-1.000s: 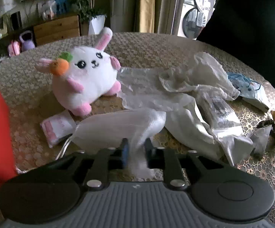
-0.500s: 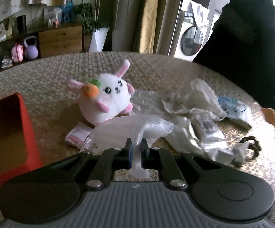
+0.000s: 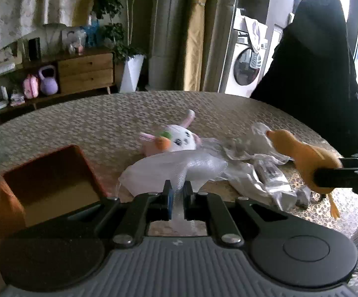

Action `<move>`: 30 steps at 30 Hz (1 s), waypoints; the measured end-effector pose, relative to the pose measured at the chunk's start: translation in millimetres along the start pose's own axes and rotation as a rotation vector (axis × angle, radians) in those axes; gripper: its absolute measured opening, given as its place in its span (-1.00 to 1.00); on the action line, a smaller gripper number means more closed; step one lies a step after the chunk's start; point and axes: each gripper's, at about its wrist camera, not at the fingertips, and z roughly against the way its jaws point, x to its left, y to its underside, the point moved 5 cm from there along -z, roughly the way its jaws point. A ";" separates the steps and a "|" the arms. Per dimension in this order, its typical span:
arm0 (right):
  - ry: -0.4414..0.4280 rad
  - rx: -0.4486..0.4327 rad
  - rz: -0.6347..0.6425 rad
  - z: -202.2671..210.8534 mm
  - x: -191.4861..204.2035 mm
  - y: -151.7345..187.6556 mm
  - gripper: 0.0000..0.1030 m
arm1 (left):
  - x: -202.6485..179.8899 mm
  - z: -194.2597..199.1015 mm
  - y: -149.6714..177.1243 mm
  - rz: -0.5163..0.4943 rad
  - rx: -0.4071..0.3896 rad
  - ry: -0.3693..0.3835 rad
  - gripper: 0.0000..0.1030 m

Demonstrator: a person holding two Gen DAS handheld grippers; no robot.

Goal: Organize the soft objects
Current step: 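Lower the mesh bag into the red box with the left tool while the right tool drops the duck in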

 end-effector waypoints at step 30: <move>-0.162 0.191 0.271 -183.8 180.4 -51.6 -0.54 | 190.1 -41.2 -4.1 0.199 0.069 -0.140 -0.84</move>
